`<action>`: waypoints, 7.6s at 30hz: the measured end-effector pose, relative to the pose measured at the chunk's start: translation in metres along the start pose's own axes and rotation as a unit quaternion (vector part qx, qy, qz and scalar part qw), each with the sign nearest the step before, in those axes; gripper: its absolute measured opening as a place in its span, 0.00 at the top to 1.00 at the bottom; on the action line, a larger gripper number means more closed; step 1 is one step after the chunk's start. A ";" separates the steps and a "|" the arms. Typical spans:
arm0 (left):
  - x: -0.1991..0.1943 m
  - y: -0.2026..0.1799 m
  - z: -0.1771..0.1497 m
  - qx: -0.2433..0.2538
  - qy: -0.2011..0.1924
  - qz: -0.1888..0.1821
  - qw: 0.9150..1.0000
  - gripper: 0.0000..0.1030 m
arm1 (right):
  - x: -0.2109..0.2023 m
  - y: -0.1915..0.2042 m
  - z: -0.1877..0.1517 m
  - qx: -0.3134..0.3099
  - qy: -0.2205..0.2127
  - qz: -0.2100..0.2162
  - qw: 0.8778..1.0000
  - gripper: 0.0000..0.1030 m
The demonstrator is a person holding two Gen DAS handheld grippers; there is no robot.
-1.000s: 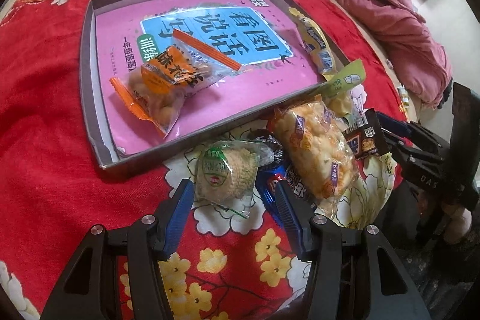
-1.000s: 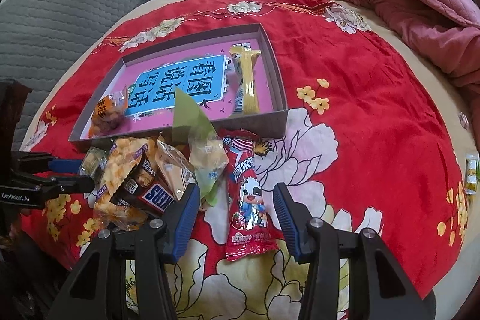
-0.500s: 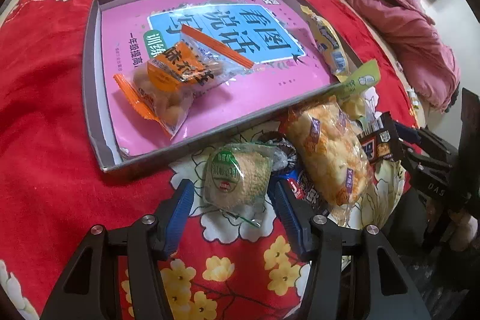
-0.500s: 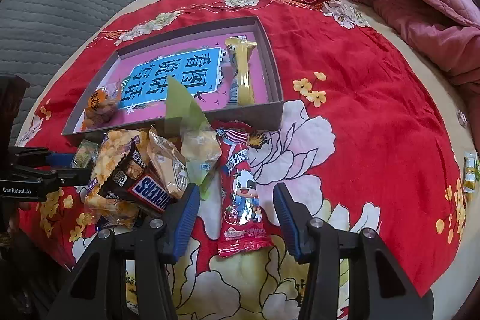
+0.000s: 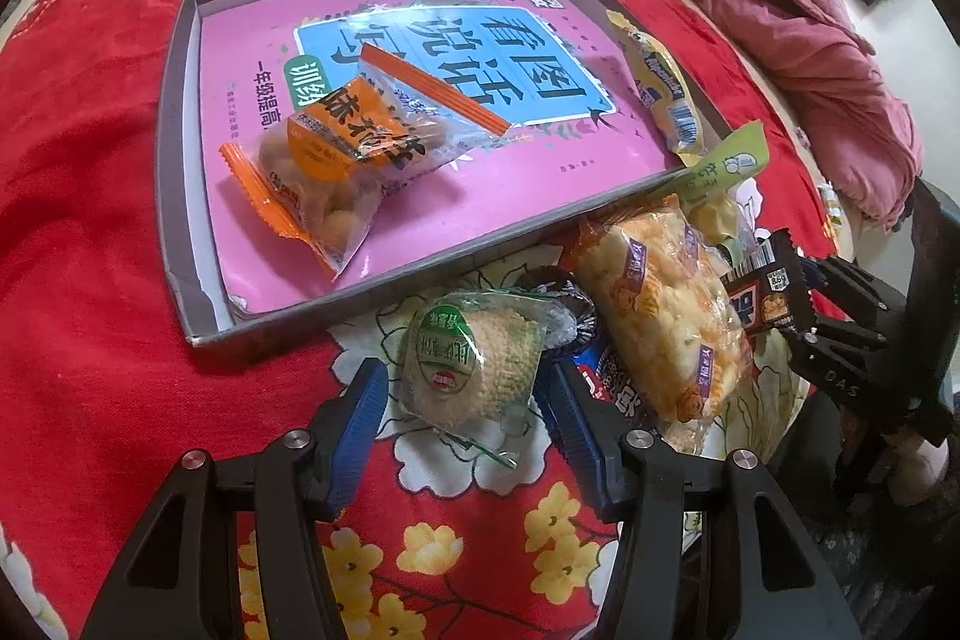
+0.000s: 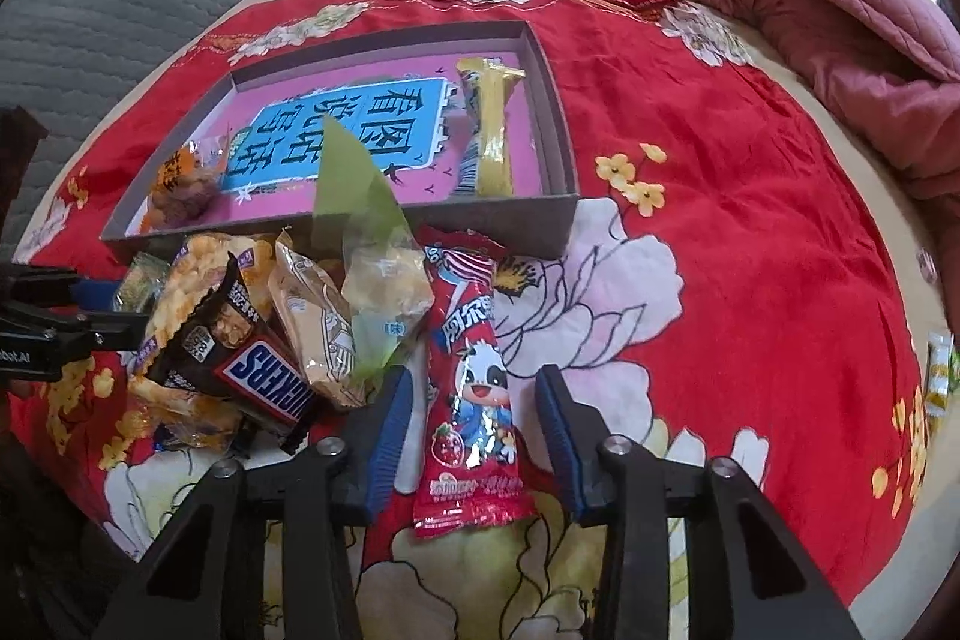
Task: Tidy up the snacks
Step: 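Move right tool to the red cartoon packet while left tool moves to the clear green-labelled bag, then grasp and lift the red cartoon packet with right gripper while left gripper grasps the clear bag, then carry the red packet in right gripper while left gripper carries the clear bag over the tray, then lower the clear bag onto the workbook and open left gripper while right gripper lowers the red packet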
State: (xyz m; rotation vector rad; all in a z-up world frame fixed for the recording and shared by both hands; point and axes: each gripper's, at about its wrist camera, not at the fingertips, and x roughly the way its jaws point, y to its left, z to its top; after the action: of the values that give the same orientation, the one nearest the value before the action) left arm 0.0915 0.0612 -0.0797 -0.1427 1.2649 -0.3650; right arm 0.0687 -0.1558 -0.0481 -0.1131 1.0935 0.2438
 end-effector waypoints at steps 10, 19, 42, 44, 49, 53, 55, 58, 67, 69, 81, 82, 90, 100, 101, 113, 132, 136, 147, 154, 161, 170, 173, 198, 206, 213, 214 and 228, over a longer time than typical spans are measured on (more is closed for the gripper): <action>0.002 0.003 0.000 -0.011 0.000 -0.003 1.000 0.44 | 0.017 0.004 0.004 -0.016 -0.005 -0.003 1.000 0.72; 0.002 0.006 0.001 -0.011 -0.001 0.006 1.000 0.51 | 0.019 -0.001 0.004 0.001 -0.010 0.009 1.000 0.74; -0.017 -0.004 0.004 -0.006 -0.020 -0.009 1.000 0.62 | 0.002 -0.023 -0.001 0.066 -0.016 0.040 0.997 0.83; -0.020 -0.004 0.004 -0.008 -0.023 -0.014 1.000 0.62 | -0.001 -0.028 -0.001 0.078 -0.020 0.043 0.996 0.83; -0.029 -0.003 0.005 -0.012 -0.036 -0.026 0.999 0.62 | -0.006 -0.036 -0.001 0.091 -0.024 0.035 0.995 0.83; -0.033 -0.003 0.006 -0.016 -0.046 -0.030 0.998 0.62 | -0.011 -0.041 0.000 0.102 -0.034 0.030 0.994 0.83; -0.034 -0.002 0.006 -0.019 -0.048 -0.033 0.998 0.69 | -0.015 -0.044 0.001 0.108 -0.043 0.032 0.993 0.83; -0.035 -0.001 0.006 -0.021 -0.049 -0.037 0.998 0.73 | -0.019 -0.047 0.002 0.114 -0.050 0.026 0.992 0.83; -0.030 -0.003 0.007 -0.019 -0.046 -0.036 0.998 0.76 | -0.017 -0.047 0.004 0.117 -0.050 0.026 0.992 0.83; -0.029 -0.003 0.008 -0.017 -0.047 -0.038 0.998 0.76 | -0.019 -0.048 0.003 0.119 -0.054 0.024 0.991 0.83; -0.012 -0.002 0.009 -0.031 -0.044 -0.032 0.998 0.74 | -0.018 -0.053 0.002 0.131 -0.056 0.033 0.989 0.83; -0.010 0.000 0.009 -0.038 -0.043 -0.037 0.998 0.74 | -0.018 -0.053 0.002 0.131 -0.055 0.034 0.989 0.83; 0.000 0.002 0.012 -0.055 -0.036 -0.044 0.997 0.72 | -0.016 -0.053 0.002 0.130 -0.055 0.038 0.989 0.83; -0.030 0.001 0.014 -0.067 -0.070 -0.083 0.992 0.74 | -0.028 -0.051 0.007 0.126 -0.072 0.040 0.989 0.83; -0.035 0.000 0.014 -0.067 -0.077 -0.087 0.991 0.74 | -0.029 -0.050 0.008 0.124 -0.074 0.038 0.989 0.83; -0.066 -0.003 0.019 -0.056 -0.125 -0.102 0.985 0.74 | -0.048 -0.041 0.017 0.098 -0.099 0.034 0.990 0.83; -0.076 -0.004 0.031 -0.056 -0.167 -0.089 0.980 0.74 | -0.061 -0.017 0.045 0.064 -0.124 0.044 0.989 0.83; -0.075 -0.004 0.037 -0.058 -0.172 -0.096 0.979 0.74 | -0.059 -0.010 0.053 0.059 -0.125 0.049 0.989 0.83; -0.066 0.002 0.049 -0.068 -0.171 -0.094 0.979 0.74 | -0.050 0.008 0.084 0.060 -0.141 0.060 0.986 0.83; -0.061 0.008 0.053 -0.075 -0.169 -0.084 0.979 0.74 | -0.036 0.016 0.095 0.065 -0.131 0.067 0.987 0.83; -0.048 0.009 0.057 -0.079 -0.157 -0.080 0.981 0.74 | -0.025 0.019 0.099 0.060 -0.122 0.071 0.988 0.83; -0.033 0.007 0.063 -0.075 -0.155 -0.079 0.982 0.74 | -0.010 0.019 0.101 0.063 -0.109 0.073 0.989 0.83; -0.027 0.005 0.064 -0.073 -0.151 -0.076 0.983 0.74 | -0.007 0.019 0.101 0.065 -0.106 0.074 0.989 0.83; 0.000 0.003 0.063 -0.065 -0.122 -0.041 0.990 0.74 | 0.036 0.027 0.096 0.065 -0.062 0.080 0.993 0.83; 0.001 0.002 0.062 -0.063 -0.116 -0.038 0.990 0.74 | 0.050 0.035 0.097 0.060 -0.051 0.071 0.994 0.83; 0.003 0.000 0.062 -0.061 -0.110 -0.036 0.991 0.74 | 0.055 0.037 0.097 0.055 -0.044 0.075 0.995 0.82; 0.003 0.000 0.062 -0.061 -0.110 -0.036 0.991 0.74 | 0.054 0.036 0.097 0.054 -0.044 0.075 0.995 0.82; 0.003 -0.001 0.062 -0.062 -0.103 -0.042 0.992 0.66 | 0.051 0.034 0.095 0.062 -0.038 0.078 0.994 0.81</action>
State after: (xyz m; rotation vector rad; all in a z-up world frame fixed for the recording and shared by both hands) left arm 0.1506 0.0531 -0.0630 -0.3332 1.0785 -0.3349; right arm 0.1646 -0.0954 -0.0492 0.0916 1.0400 0.3171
